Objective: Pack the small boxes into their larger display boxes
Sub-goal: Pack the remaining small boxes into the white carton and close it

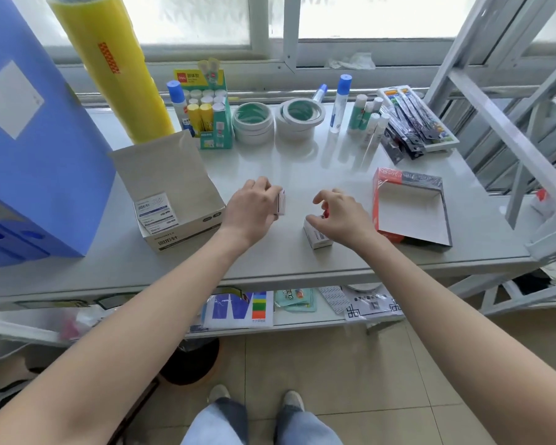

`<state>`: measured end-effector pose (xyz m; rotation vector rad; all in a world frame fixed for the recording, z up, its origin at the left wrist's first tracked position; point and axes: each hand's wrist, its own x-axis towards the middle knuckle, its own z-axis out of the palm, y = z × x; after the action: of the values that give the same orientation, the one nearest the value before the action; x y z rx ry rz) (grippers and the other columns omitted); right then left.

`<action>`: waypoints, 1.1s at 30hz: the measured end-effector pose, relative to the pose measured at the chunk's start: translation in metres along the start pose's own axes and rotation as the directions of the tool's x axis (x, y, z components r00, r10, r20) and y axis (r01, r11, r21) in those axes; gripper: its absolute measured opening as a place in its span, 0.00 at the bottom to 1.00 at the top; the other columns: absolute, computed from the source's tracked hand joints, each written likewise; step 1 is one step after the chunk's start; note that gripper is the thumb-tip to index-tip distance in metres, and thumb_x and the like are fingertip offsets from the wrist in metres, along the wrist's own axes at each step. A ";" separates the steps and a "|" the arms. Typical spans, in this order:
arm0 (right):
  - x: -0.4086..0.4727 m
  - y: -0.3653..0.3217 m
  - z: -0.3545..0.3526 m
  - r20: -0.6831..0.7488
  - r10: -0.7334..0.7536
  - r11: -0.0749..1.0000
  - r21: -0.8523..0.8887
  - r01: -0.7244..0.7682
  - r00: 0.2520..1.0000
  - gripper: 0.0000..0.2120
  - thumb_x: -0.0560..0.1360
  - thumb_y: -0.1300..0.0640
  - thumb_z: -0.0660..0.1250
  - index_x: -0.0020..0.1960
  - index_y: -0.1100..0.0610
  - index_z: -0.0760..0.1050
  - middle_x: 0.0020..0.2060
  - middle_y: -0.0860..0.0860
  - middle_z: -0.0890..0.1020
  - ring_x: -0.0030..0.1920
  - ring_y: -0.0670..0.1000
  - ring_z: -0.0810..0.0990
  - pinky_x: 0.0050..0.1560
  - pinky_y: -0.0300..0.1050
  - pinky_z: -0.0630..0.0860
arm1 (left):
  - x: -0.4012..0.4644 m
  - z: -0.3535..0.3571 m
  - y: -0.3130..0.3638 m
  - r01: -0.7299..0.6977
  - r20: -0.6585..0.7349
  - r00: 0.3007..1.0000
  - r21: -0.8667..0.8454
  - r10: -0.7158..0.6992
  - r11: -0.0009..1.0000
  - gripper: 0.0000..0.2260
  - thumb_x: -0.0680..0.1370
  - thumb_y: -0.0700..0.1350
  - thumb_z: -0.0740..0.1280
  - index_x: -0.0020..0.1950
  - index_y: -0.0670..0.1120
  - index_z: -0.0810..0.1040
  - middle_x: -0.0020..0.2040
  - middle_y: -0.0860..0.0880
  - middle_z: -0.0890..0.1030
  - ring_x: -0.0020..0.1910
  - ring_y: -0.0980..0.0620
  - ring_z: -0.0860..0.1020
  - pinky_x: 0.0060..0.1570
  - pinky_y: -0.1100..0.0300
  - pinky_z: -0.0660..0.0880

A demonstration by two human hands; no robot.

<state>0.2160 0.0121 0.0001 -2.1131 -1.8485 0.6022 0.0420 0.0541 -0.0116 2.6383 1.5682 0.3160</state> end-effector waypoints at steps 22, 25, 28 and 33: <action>-0.009 -0.020 0.007 -0.011 -0.101 0.992 0.070 0.102 0.995 0.20 0.72 0.51 0.67 0.61 0.58 0.75 0.55 0.57 0.73 0.53 0.58 0.76 0.48 0.42 0.66 | -0.044 0.021 -0.014 0.288 0.203 0.958 -0.665 -0.204 0.689 0.28 0.70 0.40 0.73 0.67 0.44 0.68 0.57 0.47 0.76 0.53 0.52 0.75 0.45 0.69 0.69; -0.006 -0.025 0.008 -0.029 -0.073 0.986 0.148 0.076 0.997 0.20 0.71 0.50 0.68 0.59 0.58 0.74 0.55 0.57 0.74 0.53 0.56 0.76 0.50 0.42 0.67 | -0.046 0.025 -0.017 0.255 0.209 0.965 -0.604 -0.159 0.755 0.27 0.67 0.44 0.73 0.65 0.44 0.72 0.60 0.44 0.79 0.59 0.47 0.76 0.58 0.60 0.70; -0.003 -0.028 0.010 -0.026 -0.051 0.965 0.258 0.056 0.998 0.23 0.70 0.46 0.71 0.58 0.59 0.72 0.55 0.56 0.76 0.54 0.55 0.76 0.52 0.44 0.69 | -0.048 0.023 -0.016 0.239 0.221 0.965 -0.505 -0.143 0.829 0.31 0.66 0.52 0.74 0.67 0.48 0.70 0.64 0.46 0.75 0.65 0.45 0.69 0.65 0.51 0.67; -0.002 -0.034 0.013 -0.036 -0.086 0.944 0.318 0.093 0.996 0.23 0.67 0.43 0.73 0.53 0.56 0.69 0.50 0.56 0.78 0.50 0.54 0.77 0.47 0.44 0.70 | -0.048 0.008 -0.007 0.147 0.131 0.987 -0.551 -0.089 0.821 0.40 0.62 0.65 0.72 0.70 0.51 0.66 0.68 0.48 0.70 0.67 0.48 0.65 0.66 0.51 0.63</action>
<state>0.1799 0.0146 0.0042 -1.8089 -1.6926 0.7937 0.0154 0.0160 -0.0275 2.0619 1.3369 0.5343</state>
